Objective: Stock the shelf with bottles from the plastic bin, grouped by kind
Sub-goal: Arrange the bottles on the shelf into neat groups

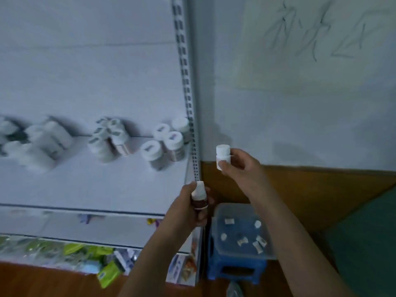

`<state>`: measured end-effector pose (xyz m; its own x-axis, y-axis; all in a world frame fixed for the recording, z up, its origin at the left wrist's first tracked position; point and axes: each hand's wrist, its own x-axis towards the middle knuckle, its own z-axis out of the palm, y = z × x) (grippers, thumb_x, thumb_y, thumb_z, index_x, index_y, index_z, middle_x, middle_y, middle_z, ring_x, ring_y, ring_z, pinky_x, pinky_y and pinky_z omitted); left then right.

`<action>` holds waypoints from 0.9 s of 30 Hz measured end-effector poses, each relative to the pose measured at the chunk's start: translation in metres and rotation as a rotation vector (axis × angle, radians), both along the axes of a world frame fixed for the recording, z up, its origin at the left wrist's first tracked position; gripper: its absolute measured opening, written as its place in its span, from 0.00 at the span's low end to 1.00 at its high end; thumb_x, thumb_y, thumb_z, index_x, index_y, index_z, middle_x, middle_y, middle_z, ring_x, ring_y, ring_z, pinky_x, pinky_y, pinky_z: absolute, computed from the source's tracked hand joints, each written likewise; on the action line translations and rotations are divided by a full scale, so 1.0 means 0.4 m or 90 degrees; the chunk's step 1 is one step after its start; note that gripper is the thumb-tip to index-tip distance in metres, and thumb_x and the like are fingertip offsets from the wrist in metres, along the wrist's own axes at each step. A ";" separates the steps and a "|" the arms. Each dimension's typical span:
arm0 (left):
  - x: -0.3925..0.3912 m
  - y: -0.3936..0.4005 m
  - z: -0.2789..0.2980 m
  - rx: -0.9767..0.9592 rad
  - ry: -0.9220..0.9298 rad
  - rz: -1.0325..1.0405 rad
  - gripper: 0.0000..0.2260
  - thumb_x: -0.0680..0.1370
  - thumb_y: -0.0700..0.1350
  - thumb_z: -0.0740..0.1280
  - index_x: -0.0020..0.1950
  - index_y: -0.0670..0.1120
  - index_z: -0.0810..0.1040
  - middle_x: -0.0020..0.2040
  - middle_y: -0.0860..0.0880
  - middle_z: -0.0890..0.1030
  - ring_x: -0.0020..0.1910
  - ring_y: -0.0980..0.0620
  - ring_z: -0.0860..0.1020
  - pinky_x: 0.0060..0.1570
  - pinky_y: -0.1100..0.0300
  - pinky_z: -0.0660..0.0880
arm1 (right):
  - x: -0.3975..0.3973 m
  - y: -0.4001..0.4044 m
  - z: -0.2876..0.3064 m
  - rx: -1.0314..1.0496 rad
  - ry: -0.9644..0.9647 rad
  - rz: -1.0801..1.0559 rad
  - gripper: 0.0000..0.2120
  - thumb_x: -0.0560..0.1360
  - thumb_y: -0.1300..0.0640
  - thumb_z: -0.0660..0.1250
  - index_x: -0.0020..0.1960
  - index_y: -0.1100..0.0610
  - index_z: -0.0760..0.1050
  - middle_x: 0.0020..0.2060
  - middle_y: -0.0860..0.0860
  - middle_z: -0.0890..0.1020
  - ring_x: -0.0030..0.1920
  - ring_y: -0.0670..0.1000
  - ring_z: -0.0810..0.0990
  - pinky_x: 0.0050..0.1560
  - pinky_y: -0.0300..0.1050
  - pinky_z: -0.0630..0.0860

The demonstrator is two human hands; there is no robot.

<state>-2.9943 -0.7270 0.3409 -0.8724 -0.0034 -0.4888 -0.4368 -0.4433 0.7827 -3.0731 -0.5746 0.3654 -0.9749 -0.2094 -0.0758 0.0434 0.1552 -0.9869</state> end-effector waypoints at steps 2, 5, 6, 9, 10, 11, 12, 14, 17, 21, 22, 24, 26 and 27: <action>0.089 -0.091 0.044 -0.048 0.033 0.060 0.11 0.83 0.43 0.55 0.54 0.39 0.75 0.39 0.43 0.78 0.24 0.53 0.68 0.26 0.63 0.67 | 0.066 -0.086 0.070 -0.020 0.031 0.046 0.11 0.76 0.52 0.71 0.56 0.41 0.75 0.47 0.34 0.80 0.49 0.37 0.79 0.46 0.34 0.74; 0.239 -0.229 0.085 -0.199 0.116 0.133 0.08 0.83 0.41 0.59 0.54 0.42 0.78 0.43 0.40 0.78 0.28 0.52 0.70 0.35 0.56 0.70 | 0.158 -0.227 0.130 -0.070 0.059 0.112 0.11 0.75 0.55 0.73 0.54 0.43 0.79 0.49 0.44 0.85 0.52 0.45 0.83 0.58 0.49 0.80; 0.291 -0.273 0.096 -0.233 0.136 0.153 0.07 0.83 0.42 0.61 0.54 0.43 0.78 0.43 0.40 0.79 0.29 0.52 0.71 0.35 0.57 0.70 | 0.189 -0.276 0.142 -0.082 0.064 0.135 0.11 0.75 0.56 0.73 0.54 0.44 0.80 0.50 0.46 0.85 0.53 0.49 0.83 0.60 0.54 0.79; 0.428 -0.390 0.126 -0.313 0.159 0.221 0.06 0.82 0.45 0.65 0.55 0.46 0.80 0.45 0.44 0.82 0.34 0.50 0.75 0.38 0.56 0.71 | 0.270 -0.416 0.160 -0.093 0.072 0.206 0.10 0.74 0.57 0.73 0.53 0.46 0.80 0.48 0.48 0.85 0.52 0.52 0.83 0.61 0.59 0.78; 0.466 -0.424 0.135 -0.334 0.160 0.248 0.06 0.81 0.46 0.65 0.55 0.46 0.80 0.47 0.44 0.83 0.36 0.51 0.77 0.39 0.56 0.72 | 0.294 -0.460 0.164 -0.093 0.074 0.232 0.10 0.74 0.56 0.73 0.54 0.46 0.80 0.48 0.48 0.85 0.52 0.52 0.83 0.61 0.59 0.78; 0.501 -0.459 0.142 -0.346 0.161 0.279 0.06 0.81 0.46 0.66 0.55 0.46 0.80 0.48 0.45 0.84 0.38 0.52 0.78 0.39 0.57 0.73 | 0.314 -0.504 0.167 -0.090 0.078 0.256 0.10 0.75 0.56 0.73 0.54 0.46 0.80 0.49 0.47 0.85 0.52 0.51 0.83 0.61 0.59 0.78; 0.532 -0.491 0.148 -0.356 0.160 0.309 0.06 0.80 0.46 0.67 0.55 0.47 0.79 0.49 0.46 0.85 0.39 0.53 0.79 0.39 0.58 0.74 | 0.333 -0.546 0.169 -0.087 0.081 0.277 0.10 0.75 0.56 0.73 0.55 0.47 0.80 0.49 0.47 0.85 0.52 0.51 0.84 0.61 0.58 0.78; 0.581 -0.546 0.156 -0.379 0.149 0.362 0.07 0.79 0.47 0.68 0.55 0.48 0.79 0.49 0.48 0.85 0.41 0.54 0.81 0.39 0.58 0.75 | 0.361 -0.626 0.170 -0.078 0.088 0.303 0.10 0.74 0.55 0.73 0.54 0.46 0.80 0.49 0.46 0.85 0.52 0.49 0.83 0.61 0.58 0.78; 0.620 -0.624 0.152 -0.391 0.121 0.433 0.09 0.78 0.50 0.69 0.56 0.49 0.79 0.48 0.49 0.85 0.44 0.53 0.82 0.42 0.57 0.76 | 0.384 -0.738 0.162 -0.064 0.097 0.333 0.10 0.74 0.55 0.74 0.53 0.46 0.80 0.49 0.43 0.85 0.52 0.47 0.83 0.60 0.58 0.78; 0.602 -0.734 0.129 -0.408 0.106 0.476 0.08 0.78 0.48 0.70 0.56 0.49 0.78 0.47 0.47 0.83 0.40 0.54 0.81 0.36 0.65 0.74 | 0.371 -0.887 0.139 -0.050 0.094 0.364 0.10 0.73 0.55 0.74 0.53 0.46 0.79 0.47 0.42 0.85 0.50 0.45 0.83 0.59 0.57 0.79; 0.589 -0.766 0.123 -0.408 0.102 0.481 0.08 0.78 0.47 0.70 0.56 0.49 0.78 0.47 0.47 0.83 0.40 0.53 0.81 0.36 0.65 0.75 | 0.361 -0.928 0.133 -0.052 0.090 0.370 0.10 0.73 0.55 0.74 0.53 0.46 0.79 0.47 0.42 0.85 0.50 0.45 0.83 0.59 0.57 0.79; 0.559 -0.841 0.112 -0.419 0.092 0.484 0.08 0.78 0.46 0.70 0.56 0.50 0.77 0.46 0.46 0.83 0.42 0.51 0.82 0.38 0.64 0.77 | 0.332 -1.015 0.120 -0.060 0.085 0.381 0.10 0.73 0.56 0.74 0.53 0.47 0.79 0.46 0.42 0.85 0.49 0.44 0.83 0.59 0.57 0.79; 0.525 -0.928 0.101 -0.442 0.075 0.492 0.07 0.78 0.47 0.71 0.54 0.52 0.77 0.45 0.46 0.83 0.42 0.51 0.82 0.40 0.63 0.78 | 0.299 -1.110 0.108 -0.066 0.080 0.387 0.09 0.73 0.56 0.74 0.52 0.47 0.80 0.45 0.42 0.85 0.49 0.45 0.83 0.59 0.56 0.79; 0.506 -0.975 0.096 -0.454 0.064 0.497 0.06 0.78 0.47 0.71 0.53 0.54 0.77 0.45 0.47 0.83 0.42 0.51 0.82 0.41 0.63 0.78 | 0.280 -1.158 0.102 -0.069 0.077 0.388 0.09 0.73 0.56 0.74 0.52 0.47 0.79 0.45 0.42 0.85 0.49 0.45 0.83 0.59 0.56 0.79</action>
